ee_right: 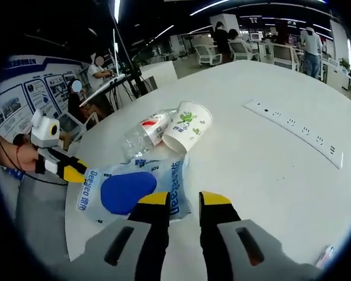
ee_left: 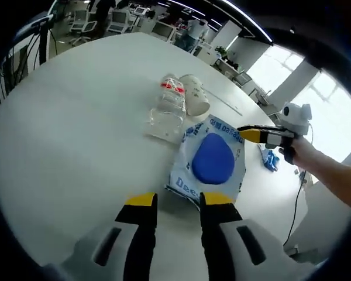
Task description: Arrange the tabletop items into an orderly group along one side of the table until the central work area is clear of visible clutter.
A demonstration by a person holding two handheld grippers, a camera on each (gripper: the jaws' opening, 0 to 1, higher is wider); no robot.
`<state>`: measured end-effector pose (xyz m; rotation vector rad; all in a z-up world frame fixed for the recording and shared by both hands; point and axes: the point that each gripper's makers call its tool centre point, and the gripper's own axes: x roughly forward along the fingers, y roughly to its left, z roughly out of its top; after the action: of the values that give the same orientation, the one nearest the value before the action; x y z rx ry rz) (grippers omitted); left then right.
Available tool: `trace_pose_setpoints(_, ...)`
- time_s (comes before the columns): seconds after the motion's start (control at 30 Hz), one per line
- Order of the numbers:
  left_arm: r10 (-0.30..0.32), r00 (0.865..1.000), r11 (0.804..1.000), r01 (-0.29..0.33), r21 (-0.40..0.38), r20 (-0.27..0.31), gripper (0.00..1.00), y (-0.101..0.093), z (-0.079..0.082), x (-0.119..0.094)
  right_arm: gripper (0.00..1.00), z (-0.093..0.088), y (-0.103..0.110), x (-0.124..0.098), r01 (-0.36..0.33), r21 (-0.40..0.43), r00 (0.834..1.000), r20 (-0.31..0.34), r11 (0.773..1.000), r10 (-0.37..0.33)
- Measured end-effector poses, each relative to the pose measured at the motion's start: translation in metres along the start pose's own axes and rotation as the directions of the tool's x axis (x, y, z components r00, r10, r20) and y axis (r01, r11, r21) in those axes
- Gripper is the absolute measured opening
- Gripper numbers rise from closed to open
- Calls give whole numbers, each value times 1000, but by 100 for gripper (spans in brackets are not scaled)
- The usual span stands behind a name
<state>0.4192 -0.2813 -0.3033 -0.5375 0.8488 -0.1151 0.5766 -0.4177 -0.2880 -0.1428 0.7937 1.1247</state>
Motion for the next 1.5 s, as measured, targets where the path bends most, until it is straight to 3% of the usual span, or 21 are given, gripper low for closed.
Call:
trace_pose_setpoints(0.57, -36, 999, 999, 36, -19, -15, 9, -9, 0, 9, 1, -5, -5, 7, -21, 8, 999, -38, 1000, 21)
trace_pose_setpoints(1.0, -54, 998, 998, 54, -14, -13, 1, -16, 3, 7, 0, -4, -2, 4, -23, 34, 999, -32, 999, 24)
trace_pose_setpoints(1.5, -72, 997, 996, 72, 48, 1, 0, -25, 14, -2, 0, 3, 8, -16, -3, 59, 1000, 21, 998, 2)
